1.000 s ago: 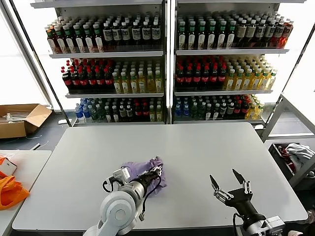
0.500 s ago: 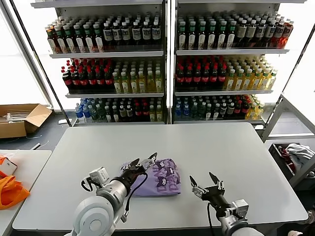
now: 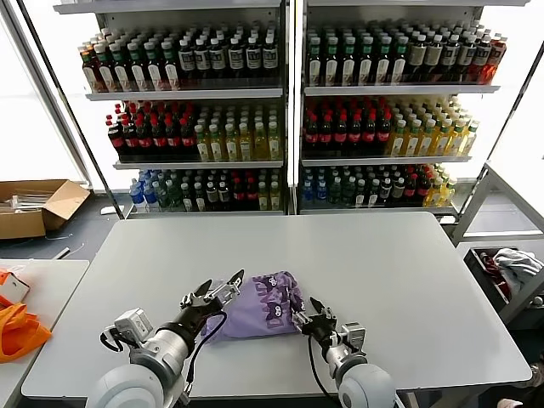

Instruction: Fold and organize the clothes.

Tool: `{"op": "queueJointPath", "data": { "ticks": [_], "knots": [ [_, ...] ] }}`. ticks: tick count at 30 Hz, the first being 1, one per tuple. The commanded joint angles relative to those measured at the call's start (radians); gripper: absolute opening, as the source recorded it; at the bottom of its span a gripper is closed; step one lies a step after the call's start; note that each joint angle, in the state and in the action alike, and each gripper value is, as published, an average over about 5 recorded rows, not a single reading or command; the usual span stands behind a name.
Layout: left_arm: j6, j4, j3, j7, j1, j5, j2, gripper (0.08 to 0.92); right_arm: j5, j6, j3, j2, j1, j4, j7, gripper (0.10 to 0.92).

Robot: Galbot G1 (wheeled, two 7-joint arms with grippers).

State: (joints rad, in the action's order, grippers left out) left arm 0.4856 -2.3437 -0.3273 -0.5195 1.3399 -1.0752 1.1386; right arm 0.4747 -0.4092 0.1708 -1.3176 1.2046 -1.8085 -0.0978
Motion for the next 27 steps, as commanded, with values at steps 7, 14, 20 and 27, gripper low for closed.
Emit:
{"op": "queueJointPath", "data": {
  "ticks": [7,14,20,27],
  "knots": [
    [-0.003,-0.038,-0.024,0.040,0.118,0.092,0.035,0.823,-0.017,0.039,-0.004,0.019,0.010,-0.047,0.080,0.385],
    [-0.005,-0.026,-0.038,0.041,0.093,0.092,0.011,0.823,-0.012,0.034,0.128,0.095,0.147,-0.207,0.115,0.179],
    [-0.005,-0.019,-0.037,0.054,0.100,0.094,0.021,0.823,0.031,0.051,0.259,0.177,0.218,-0.232,0.141,0.114],
    [-0.005,-0.021,-0.029,0.063,0.101,0.103,0.046,0.823,0.024,0.002,0.302,0.203,0.282,-0.280,0.124,0.114]
  ]
}}
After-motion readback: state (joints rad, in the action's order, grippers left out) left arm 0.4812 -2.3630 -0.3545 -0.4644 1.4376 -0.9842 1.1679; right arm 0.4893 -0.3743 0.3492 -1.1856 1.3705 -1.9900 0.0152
